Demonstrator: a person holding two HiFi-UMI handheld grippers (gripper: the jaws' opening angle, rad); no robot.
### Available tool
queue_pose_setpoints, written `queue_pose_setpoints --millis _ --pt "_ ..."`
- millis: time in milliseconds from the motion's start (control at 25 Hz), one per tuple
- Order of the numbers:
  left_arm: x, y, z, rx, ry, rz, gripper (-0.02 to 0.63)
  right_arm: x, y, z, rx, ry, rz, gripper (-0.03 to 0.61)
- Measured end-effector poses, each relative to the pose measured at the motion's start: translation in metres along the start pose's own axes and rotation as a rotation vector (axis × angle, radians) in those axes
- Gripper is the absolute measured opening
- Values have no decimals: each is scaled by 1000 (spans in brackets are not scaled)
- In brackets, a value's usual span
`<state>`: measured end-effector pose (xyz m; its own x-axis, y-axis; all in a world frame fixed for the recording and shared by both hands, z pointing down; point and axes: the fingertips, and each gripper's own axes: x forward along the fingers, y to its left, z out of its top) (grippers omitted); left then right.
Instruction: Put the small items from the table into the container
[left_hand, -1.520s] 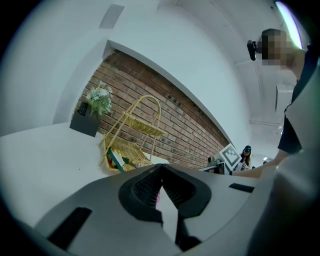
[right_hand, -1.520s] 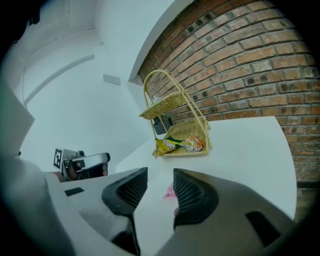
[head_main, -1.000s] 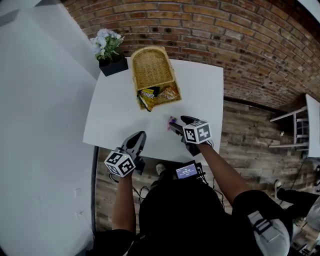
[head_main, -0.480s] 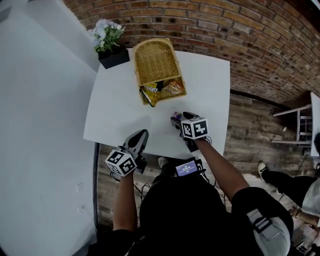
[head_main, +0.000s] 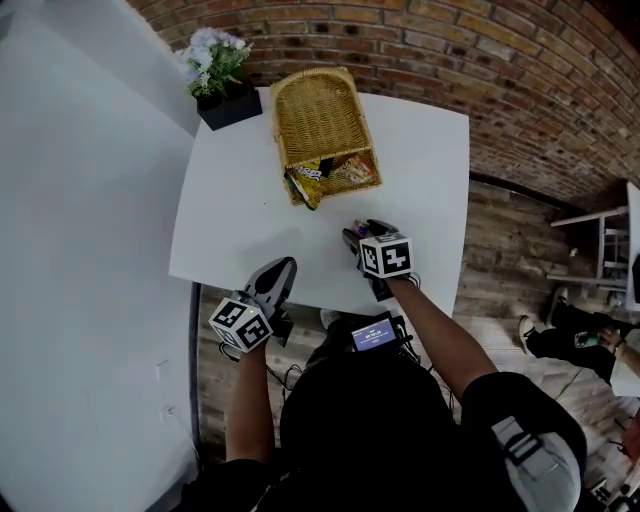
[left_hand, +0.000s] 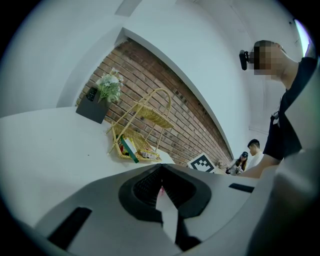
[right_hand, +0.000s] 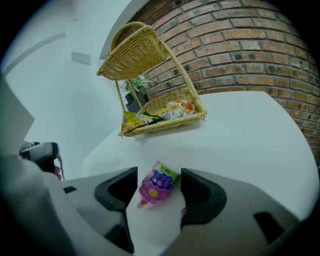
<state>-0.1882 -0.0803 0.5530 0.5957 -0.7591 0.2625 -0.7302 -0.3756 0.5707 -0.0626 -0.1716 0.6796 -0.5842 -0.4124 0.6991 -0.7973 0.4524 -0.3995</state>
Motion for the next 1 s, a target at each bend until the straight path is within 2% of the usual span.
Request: queue_pose_setpoints --millis 280,640,1000 --pt "-2 3 -1 -9 0 -4 8 2 1 0 1 5 8 236" --pt "2 -2 1 1 -2 -22 8 -10 2 9 -3 -15 8 232" --pt "6 -12 3 18 -13 -35 9 -34 4 25 16 -77 51 232"
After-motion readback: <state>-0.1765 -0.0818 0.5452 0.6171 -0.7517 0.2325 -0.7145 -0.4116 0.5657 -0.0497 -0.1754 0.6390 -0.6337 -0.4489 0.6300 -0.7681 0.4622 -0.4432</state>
